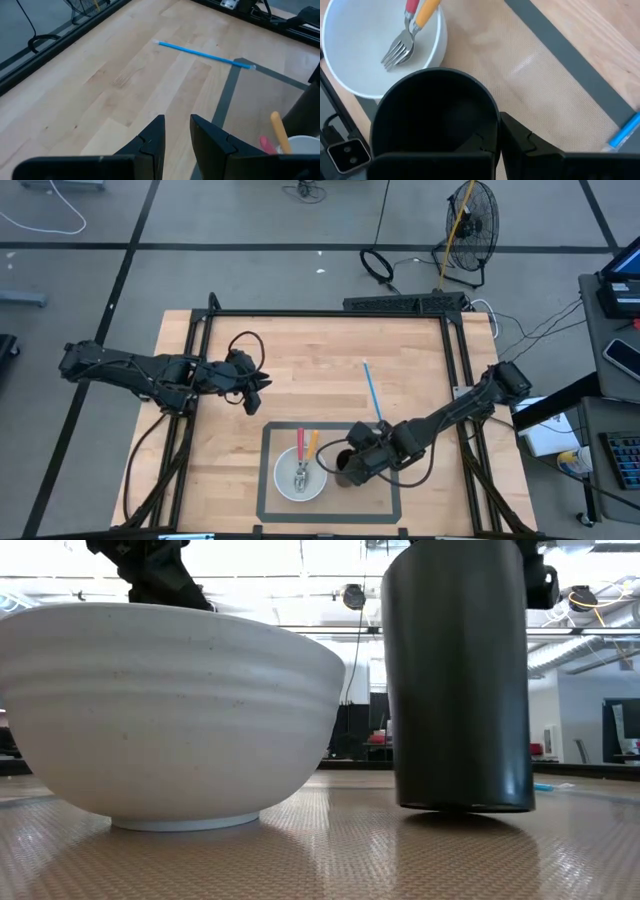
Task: Pick & Place Utensil
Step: Put the black cup to the right of the white bowl on the mat, then put the blue straw into the black cup on the mat
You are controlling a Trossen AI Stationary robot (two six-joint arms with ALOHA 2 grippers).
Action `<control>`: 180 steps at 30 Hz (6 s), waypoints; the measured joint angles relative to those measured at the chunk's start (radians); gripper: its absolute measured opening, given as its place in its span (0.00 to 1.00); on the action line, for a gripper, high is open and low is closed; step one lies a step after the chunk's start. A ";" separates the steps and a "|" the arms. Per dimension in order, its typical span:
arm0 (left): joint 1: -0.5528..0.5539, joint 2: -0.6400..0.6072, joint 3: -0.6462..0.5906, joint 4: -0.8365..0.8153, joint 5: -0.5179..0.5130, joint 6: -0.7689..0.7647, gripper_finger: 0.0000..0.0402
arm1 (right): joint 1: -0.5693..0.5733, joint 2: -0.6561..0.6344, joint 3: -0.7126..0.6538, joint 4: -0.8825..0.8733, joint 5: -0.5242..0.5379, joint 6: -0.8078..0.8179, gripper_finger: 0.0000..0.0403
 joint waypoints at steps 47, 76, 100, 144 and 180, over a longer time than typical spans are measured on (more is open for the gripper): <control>0.000 0.000 0.000 -0.001 -0.002 -0.002 0.23 | 0.015 0.043 0.086 -0.121 0.031 -0.046 0.01; -0.005 0.000 0.000 0.000 0.000 -0.001 0.23 | 0.015 0.022 0.085 -0.079 0.016 -0.038 0.29; -0.006 0.000 0.000 0.053 0.001 -0.057 0.23 | -0.056 -0.276 0.085 -0.202 0.269 -0.075 0.29; 0.050 0.000 0.000 0.199 -0.123 -0.100 0.23 | -0.836 -0.258 -0.513 0.358 -0.216 -0.392 0.46; 0.076 0.000 0.000 0.175 -0.106 -0.079 0.23 | -0.825 -0.042 -0.511 0.298 -0.131 -0.412 0.20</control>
